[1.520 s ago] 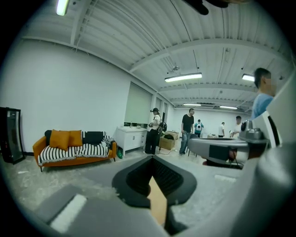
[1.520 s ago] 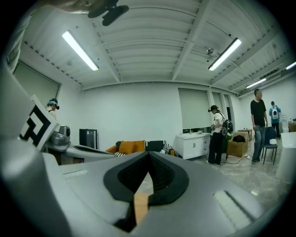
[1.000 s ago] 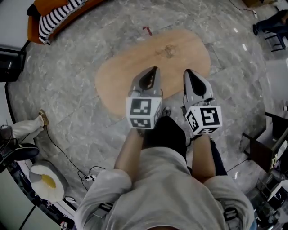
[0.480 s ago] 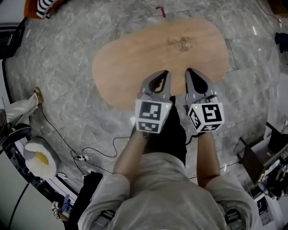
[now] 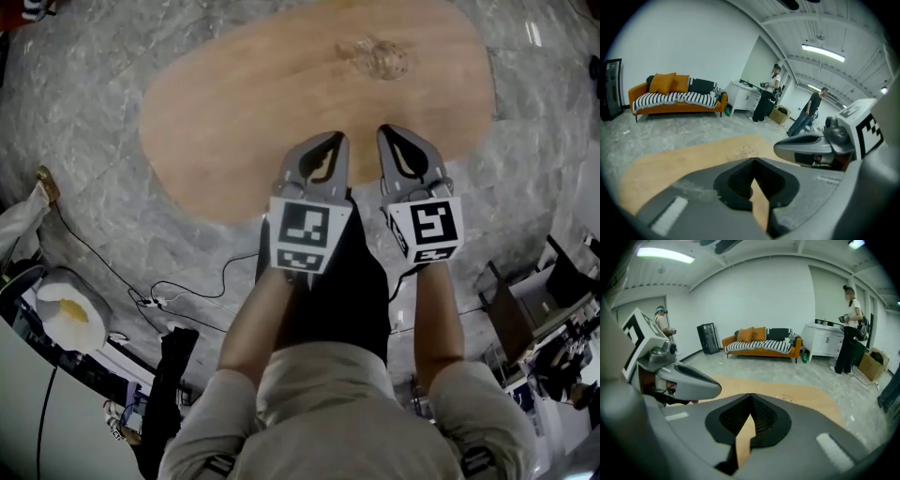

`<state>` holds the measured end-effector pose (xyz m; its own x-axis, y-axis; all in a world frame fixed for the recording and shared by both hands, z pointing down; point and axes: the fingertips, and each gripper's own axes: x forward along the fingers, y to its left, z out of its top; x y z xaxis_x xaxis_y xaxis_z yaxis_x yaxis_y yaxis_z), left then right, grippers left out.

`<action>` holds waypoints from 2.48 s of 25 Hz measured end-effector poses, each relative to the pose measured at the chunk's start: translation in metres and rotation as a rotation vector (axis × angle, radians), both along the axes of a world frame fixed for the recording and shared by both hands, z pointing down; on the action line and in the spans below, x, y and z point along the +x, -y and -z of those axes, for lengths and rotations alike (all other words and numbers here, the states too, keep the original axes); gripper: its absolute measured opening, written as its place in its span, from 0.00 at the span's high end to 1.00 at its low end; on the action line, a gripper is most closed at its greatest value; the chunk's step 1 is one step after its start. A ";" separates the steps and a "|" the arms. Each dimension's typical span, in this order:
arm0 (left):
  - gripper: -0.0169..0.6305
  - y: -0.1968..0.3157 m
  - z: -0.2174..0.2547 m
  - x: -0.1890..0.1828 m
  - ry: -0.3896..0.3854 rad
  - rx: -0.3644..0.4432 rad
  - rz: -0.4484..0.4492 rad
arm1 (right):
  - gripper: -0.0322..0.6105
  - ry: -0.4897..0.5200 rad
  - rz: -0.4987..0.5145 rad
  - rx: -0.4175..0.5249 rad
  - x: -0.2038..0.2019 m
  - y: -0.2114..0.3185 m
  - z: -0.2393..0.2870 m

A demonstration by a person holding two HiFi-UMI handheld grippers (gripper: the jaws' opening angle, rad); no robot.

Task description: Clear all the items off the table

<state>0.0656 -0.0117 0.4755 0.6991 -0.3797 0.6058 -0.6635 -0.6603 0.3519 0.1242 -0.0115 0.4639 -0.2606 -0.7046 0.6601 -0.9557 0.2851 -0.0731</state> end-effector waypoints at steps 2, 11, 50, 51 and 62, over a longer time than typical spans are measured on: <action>0.94 0.002 -0.022 0.000 0.026 -0.013 -0.008 | 0.94 -0.077 0.074 -0.030 0.004 0.008 -0.018; 0.94 -0.004 -0.085 0.006 0.063 -0.099 0.012 | 0.94 -0.370 0.391 -0.159 0.031 0.027 -0.088; 0.94 0.020 -0.125 0.012 0.040 -0.257 0.143 | 0.85 -0.663 0.736 -0.449 0.050 0.060 -0.189; 0.94 0.019 -0.124 0.012 0.040 -0.258 0.149 | 0.85 -0.667 0.738 -0.452 0.051 0.060 -0.190; 0.94 0.022 -0.130 -0.010 0.034 -0.270 0.162 | 0.84 -0.736 0.762 -0.515 0.039 0.064 -0.211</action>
